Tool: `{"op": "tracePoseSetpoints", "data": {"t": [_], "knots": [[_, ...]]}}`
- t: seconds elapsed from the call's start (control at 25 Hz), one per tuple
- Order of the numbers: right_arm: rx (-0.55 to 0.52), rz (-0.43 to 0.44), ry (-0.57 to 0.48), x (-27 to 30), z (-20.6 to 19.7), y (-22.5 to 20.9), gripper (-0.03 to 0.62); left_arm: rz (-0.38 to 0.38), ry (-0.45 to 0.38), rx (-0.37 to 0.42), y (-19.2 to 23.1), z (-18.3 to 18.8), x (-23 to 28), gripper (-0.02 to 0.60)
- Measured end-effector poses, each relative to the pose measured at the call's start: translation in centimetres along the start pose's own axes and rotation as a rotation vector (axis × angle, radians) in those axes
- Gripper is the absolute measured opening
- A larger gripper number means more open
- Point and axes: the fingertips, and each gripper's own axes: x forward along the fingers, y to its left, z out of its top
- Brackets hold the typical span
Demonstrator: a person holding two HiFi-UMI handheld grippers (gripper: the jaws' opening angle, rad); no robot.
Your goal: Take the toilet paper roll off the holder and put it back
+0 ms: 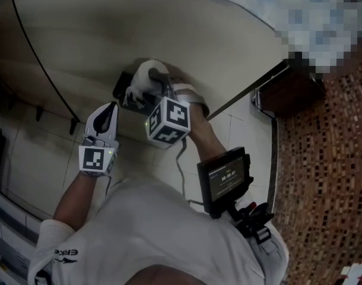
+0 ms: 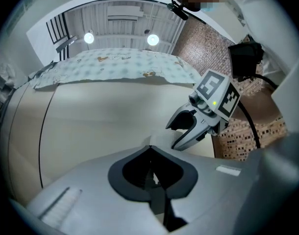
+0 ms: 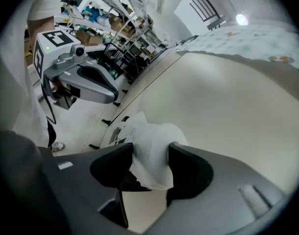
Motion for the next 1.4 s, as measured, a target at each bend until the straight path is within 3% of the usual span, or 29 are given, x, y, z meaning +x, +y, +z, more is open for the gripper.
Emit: {"op": "tracePoseSetpoints", "data": {"t": [0.32,0.56,0.76,1.2,1.4], "knots": [[0.367,-0.113,-0.202,-4.6,-1.9,-1.7,0.242,-0.046,-0.004,0.002,-2.3,0.5,-0.1,0.003],[0.714,-0.148,-0.325,-7.4,-5.7,-3.0,0.239,-0.076,0.006,-0.007,-4.4,0.9,1.2,0.003],[0.992,-0.132,-0.394,-6.8,-10.1,-2.6,0.238,-0.109,0.016,-0.018,-5.0,-0.7,3.3,0.003],[1.528,-0.079,-0.677,-7.8,-16.1,-1.7,0.198,-0.122,0.04,-0.033,-6.1,-3.1,4.6,0.003],[1.613,-0.041,-0.713,-7.2,-16.7,-1.1,0.193,-0.118,0.056,-0.035,-6.1,-3.5,4.8,0.003]]}}
